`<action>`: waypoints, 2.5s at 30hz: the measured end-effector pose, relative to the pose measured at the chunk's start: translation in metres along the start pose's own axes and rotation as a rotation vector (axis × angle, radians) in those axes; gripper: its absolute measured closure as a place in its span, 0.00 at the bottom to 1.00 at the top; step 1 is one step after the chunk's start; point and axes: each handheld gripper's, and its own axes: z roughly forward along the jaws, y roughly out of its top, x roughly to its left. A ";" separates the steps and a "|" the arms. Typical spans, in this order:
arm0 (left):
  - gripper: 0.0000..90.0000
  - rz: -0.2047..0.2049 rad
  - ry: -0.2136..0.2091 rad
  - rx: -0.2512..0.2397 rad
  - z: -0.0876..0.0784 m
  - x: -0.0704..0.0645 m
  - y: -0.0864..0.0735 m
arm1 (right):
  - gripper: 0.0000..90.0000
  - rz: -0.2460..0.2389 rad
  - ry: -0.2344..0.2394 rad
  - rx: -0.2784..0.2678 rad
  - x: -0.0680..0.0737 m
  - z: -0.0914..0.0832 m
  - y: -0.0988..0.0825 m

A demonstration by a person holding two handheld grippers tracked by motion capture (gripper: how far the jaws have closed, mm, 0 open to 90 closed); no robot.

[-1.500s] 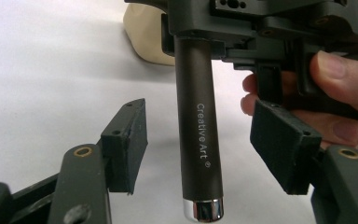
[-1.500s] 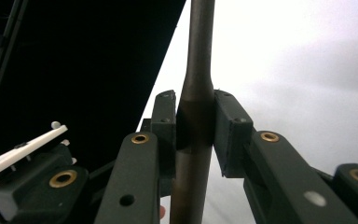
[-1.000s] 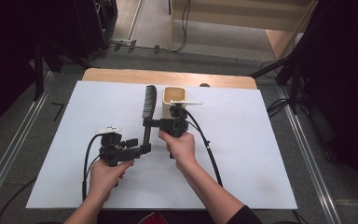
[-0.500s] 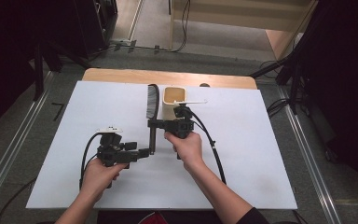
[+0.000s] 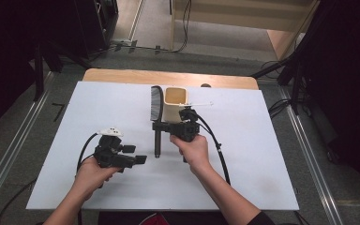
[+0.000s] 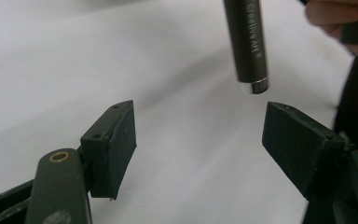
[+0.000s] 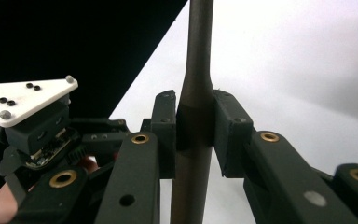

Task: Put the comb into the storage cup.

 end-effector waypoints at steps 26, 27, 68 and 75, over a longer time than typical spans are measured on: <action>0.31 0.089 0.014 0.064 -0.003 0.006 -0.017 | 0.78 -0.040 -0.001 -0.017 -0.015 -0.022 -0.010; 0.31 0.094 0.019 0.064 -0.004 0.006 -0.018 | 0.78 -0.044 -0.001 -0.014 -0.015 -0.022 -0.010; 0.31 0.083 0.037 0.035 -0.019 0.009 -0.030 | 0.78 -0.061 -0.002 -0.103 -0.016 -0.035 0.030; 0.31 0.079 0.035 0.034 -0.019 0.010 -0.030 | 0.78 -0.072 -0.014 -0.128 -0.012 -0.039 0.044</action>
